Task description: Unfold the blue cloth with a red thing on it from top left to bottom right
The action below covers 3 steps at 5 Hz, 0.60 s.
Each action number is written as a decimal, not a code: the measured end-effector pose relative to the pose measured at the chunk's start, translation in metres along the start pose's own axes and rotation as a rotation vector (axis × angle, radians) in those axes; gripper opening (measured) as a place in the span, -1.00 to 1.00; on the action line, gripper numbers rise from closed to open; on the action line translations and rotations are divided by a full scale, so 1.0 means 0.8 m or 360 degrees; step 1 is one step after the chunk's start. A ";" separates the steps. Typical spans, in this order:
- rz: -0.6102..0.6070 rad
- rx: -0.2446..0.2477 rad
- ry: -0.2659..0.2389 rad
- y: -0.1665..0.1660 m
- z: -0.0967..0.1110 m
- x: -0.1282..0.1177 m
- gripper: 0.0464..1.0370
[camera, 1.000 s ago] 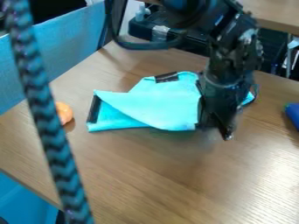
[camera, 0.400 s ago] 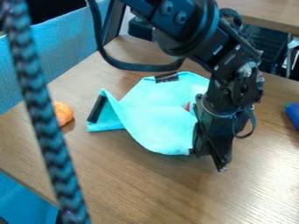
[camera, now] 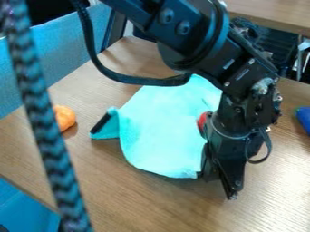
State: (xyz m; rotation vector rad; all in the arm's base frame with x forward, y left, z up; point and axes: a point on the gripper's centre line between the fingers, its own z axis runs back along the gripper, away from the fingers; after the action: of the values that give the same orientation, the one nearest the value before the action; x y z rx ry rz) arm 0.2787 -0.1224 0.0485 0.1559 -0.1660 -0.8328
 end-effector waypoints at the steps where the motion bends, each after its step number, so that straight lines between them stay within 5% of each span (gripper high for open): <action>1: -0.0030 -0.0075 0.0028 -0.021 0.002 0.000 -0.97; 3: 0.0102 -0.0191 0.0076 -0.044 0.017 0.020 -0.97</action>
State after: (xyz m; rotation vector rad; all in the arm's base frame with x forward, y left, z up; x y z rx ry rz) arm 0.2614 -0.1587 0.0563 0.0573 -0.0756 -0.7725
